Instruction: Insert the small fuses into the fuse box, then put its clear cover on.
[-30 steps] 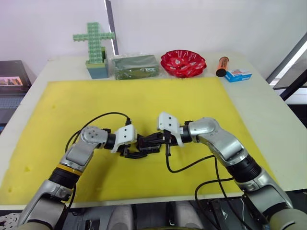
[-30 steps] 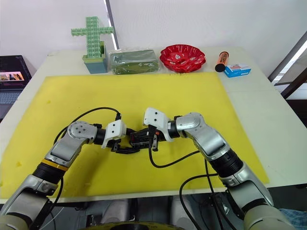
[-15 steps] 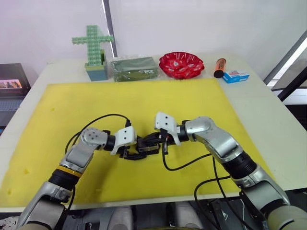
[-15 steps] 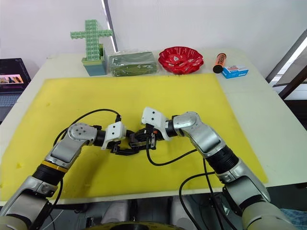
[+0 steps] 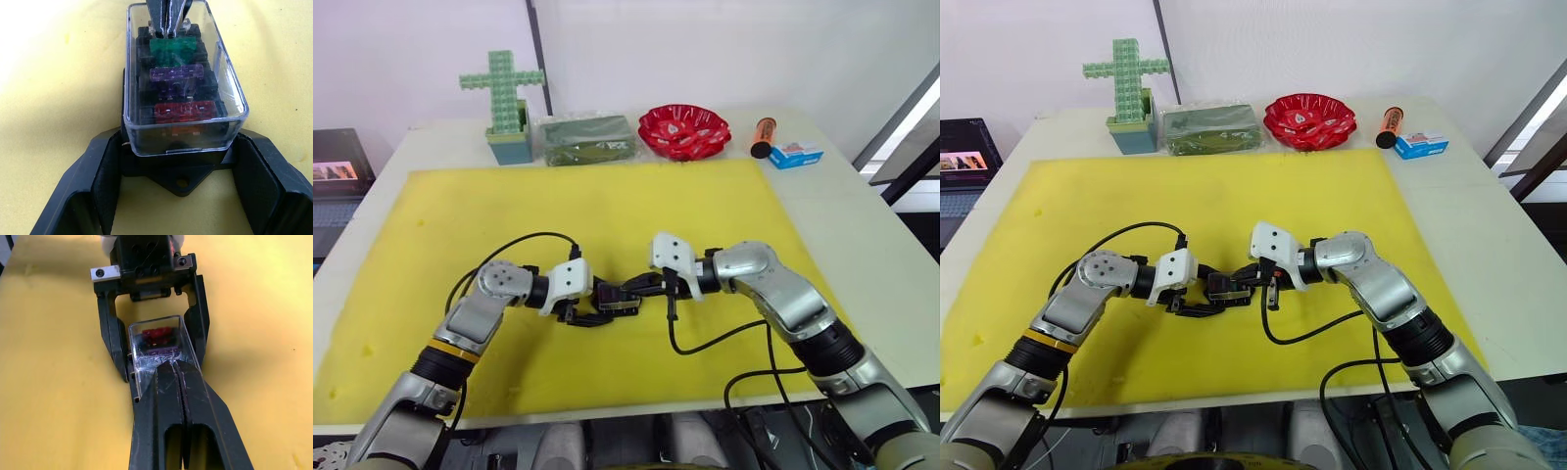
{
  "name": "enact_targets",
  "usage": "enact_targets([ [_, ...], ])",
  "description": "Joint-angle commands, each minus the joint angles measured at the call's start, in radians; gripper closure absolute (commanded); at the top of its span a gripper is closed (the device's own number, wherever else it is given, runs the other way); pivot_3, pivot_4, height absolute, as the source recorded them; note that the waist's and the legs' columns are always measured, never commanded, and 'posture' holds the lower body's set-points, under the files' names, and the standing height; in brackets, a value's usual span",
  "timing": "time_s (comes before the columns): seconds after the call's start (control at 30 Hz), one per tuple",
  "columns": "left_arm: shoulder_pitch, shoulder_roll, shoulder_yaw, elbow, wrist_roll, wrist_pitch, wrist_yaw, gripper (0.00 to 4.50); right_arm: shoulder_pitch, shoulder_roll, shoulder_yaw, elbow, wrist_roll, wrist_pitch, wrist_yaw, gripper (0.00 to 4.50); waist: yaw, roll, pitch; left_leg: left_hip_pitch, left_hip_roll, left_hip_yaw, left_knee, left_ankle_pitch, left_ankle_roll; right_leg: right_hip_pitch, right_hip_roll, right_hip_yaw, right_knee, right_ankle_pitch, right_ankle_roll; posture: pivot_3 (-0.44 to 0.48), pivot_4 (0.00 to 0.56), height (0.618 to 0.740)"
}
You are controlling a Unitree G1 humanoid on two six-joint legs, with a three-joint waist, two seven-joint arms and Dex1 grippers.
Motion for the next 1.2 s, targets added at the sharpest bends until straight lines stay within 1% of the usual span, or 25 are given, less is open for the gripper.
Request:
enact_targets([
  [0.03,-0.006,0.001,0.015,-0.037,-0.023,-0.024,-0.009,1.52,0.06,-0.031,0.096,0.104,-0.1,0.041,-0.003,4.49,0.0,0.0,0.0,0.0,0.0,0.0,0.0,0.0,0.0,0.0,0.0,0.0,0.0,0.0,0.0,0.0,0.15,0.74],
  [0.17,-0.009,0.0,0.016,-0.033,-0.023,-0.025,-0.009,1.52,0.06,-0.026,0.09,0.096,-0.107,0.013,-0.001,4.49,0.0,0.0,0.0,0.0,0.0,0.0,0.0,0.0,0.0,0.0,0.0,0.0,-0.001,0.0,0.0,0.0,0.15,0.74],
  [0.3,-0.004,0.003,0.021,-0.032,-0.026,-0.028,-0.012,1.52,0.037,0.034,-0.014,0.058,-0.028,0.012,-0.036,4.49,-0.001,0.0,0.001,0.0,0.0,0.0,-0.001,0.0,0.0,0.0,0.0,0.0,-0.002,0.0,0.0,0.0,0.15,0.74],
  [0.37,-0.003,0.004,0.025,-0.034,-0.03,-0.027,-0.013,1.52,0.026,0.041,-0.053,0.023,0.001,0.026,-0.027,4.49,-0.001,0.001,0.004,0.0,0.0,0.0,-0.001,0.0,0.0,0.0,0.0,0.0,-0.002,0.0,0.0,0.0,0.15,0.74],
  [0.53,-0.001,0.016,0.043,-0.055,-0.048,-0.012,-0.01,1.52,-0.013,0.005,-0.129,-0.081,0.074,0.1,-0.001,4.49,0.0,0.002,0.012,-0.004,0.0,0.0,0.0,0.0,0.0,-0.003,0.0,0.0,-0.002,0.0,0.0,0.0,0.15,0.74],
  [0.63,0.011,0.045,0.051,-0.088,-0.052,0.009,-0.013,1.52,-0.025,-0.056,-0.17,-0.133,0.102,0.125,0.028,4.49,0.0,0.002,0.013,-0.012,0.0,0.001,0.001,0.0,0.0,-0.01,-0.001,0.0,-0.002,0.001,0.0,0.0,0.15,0.74],
  [0.67,0.017,0.06,0.054,-0.101,-0.051,0.015,-0.013,1.23,-0.025,-0.08,-0.182,-0.148,0.108,0.131,0.041,4.5,0.0,0.002,0.014,-0.016,0.0,0.001,0.001,0.0,0.0,-0.014,-0.001,0.0,-0.002,0.001,0.0,0.0,0.15,0.74],
  [0.7,0.023,0.074,0.058,-0.114,-0.054,0.024,-0.015,0.89,-0.024,-0.102,-0.188,-0.158,0.109,0.128,0.052,4.32,0.0,0.001,0.014,-0.018,-0.001,0.001,0.002,0.0,0.0,-0.016,-0.001,0.0,-0.001,0.001,0.001,0.0,0.15,0.74],
  [0.73,0.034,0.096,0.066,-0.131,-0.058,0.034,-0.018,0.65,-0.023,-0.126,-0.199,-0.164,0.112,0.129,0.06,4.11,-0.001,0.0,0.015,-0.018,-0.001,0.001,0.002,0.0,0.0,-0.016,-0.001,0.0,-0.002,0.001,0.001,0.0,0.15,0.74],
  [0.77,0.045,0.116,0.076,-0.147,-0.063,0.037,-0.021,0.28,-0.02,-0.148,-0.208,-0.17,0.115,0.128,0.072,3.88,-0.002,0.0,0.015,-0.018,-0.001,0.001,0.001,0.0,0.0,-0.017,-0.001,0.0,-0.002,0.001,0.001,0.0,0.15,0.74],
  [0.8,0.052,0.128,0.083,-0.157,-0.067,0.038,-0.022,0.02,-0.018,-0.163,-0.214,-0.174,0.119,0.128,0.078,3.57,-0.004,0.0,0.015,-0.017,-0.001,0.001,0.001,0.0,0.0,-0.017,0.0,0.0,-0.002,0.001,0.001,0.0,0.15,0.74],
  [0.93,0.08,0.176,0.139,-0.221,-0.113,0.086,-0.02,0.0,-0.005,-0.228,-0.239,-0.182,0.121,0.108,0.111,2.25,-0.002,0.0,0.018,-0.017,0.0,0.0,0.0,0.0,0.0,-0.017,0.001,0.0,-0.002,0.001,0.001,0.0,0.15,0.74],
  [0.97,0.093,0.203,0.178,-0.259,-0.145,0.117,-0.021,0.0,0.007,-0.264,-0.255,-0.187,0.122,0.101,0.132,1.81,-0.002,-0.001,0.019,-0.017,0.001,0.0,0.0,0.0,0.0,-0.017,0.001,0.0,-0.002,0.001,0.0,0.0,0.15,0.74],
  [1.07,0.139,0.298,0.321,-0.372,-0.255,0.247,-0.022,0.0,0.051,-0.384,-0.319,-0.201,0.136,0.078,0.201,0.86,0.0,-0.003,0.023,-0.018,0.001,0.0,0.0,0.0,0.0,-0.017,0.001,0.0,-0.002,0.001,0.0,0.0,0.15,0.74],
  [1.13,0.185,0.36,0.417,-0.424,-0.328,0.327,-0.032,0.0,0.086,-0.456,-0.361,-0.202,0.147,0.059,0.241,0.12,-0.001,-0.004,0.026,-0.018,0.0,0.001,0.0,0.0,0.0,-0.017,0.0,0.0,-0.003,0.001,0.0,0.0,0.15,0.74],
  [1.2,0.228,0.411,0.493,-0.465,-0.384,0.393,-0.037,0.0,0.116,-0.506,-0.397,-0.197,0.161,0.048,0.27,0.05,-0.001,-0.003,0.027,-0.017,0.0,0.001,0.0,0.0,0.0,-0.017,-0.001,0.0,-0.004,0.001,0.001,0.0,0.15,0.74],
])
